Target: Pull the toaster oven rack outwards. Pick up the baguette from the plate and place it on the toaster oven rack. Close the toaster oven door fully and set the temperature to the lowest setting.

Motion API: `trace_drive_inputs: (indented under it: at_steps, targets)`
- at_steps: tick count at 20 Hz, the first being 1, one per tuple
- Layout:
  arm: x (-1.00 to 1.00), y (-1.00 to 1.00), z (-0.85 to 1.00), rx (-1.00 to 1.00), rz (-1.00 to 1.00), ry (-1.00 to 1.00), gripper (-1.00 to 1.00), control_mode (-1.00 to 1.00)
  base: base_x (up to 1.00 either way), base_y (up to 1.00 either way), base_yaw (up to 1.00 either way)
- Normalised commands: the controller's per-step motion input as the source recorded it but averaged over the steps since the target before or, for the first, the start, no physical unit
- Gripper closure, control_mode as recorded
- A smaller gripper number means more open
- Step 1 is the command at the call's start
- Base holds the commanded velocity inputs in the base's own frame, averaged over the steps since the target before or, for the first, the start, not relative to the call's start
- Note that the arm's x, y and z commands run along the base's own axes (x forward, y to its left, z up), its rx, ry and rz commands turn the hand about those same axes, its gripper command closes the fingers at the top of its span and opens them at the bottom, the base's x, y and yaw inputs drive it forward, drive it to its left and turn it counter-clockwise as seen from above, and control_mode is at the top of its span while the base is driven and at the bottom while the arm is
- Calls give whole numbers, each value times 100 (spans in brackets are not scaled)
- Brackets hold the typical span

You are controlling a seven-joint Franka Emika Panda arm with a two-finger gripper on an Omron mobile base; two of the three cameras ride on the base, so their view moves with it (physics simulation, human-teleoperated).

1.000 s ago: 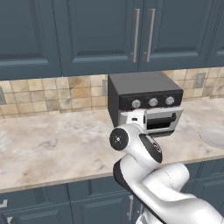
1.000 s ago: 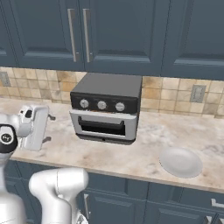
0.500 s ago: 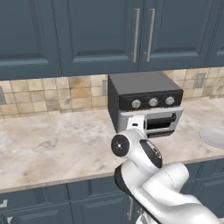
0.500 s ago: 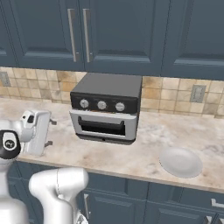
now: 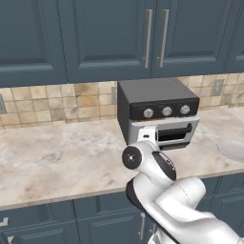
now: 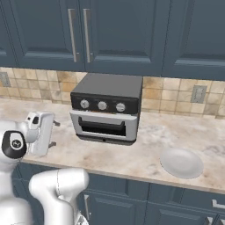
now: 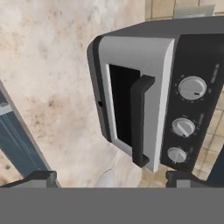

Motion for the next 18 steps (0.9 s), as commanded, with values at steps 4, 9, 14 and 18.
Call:
trace_drive_inputs:
  at_steps: [4,9,14,18]
  targets:
    - [20,-13,-8,0,2,4,-100,-100,0,0,0]
    - [25,-11,-6,0,3,4,-100,-100,0,0,0]
    - [32,-1,-15,0,5,2,-100,-100,0,0,0]
    - [28,0,-29,0,8,0,-100,-100,0,0,0]
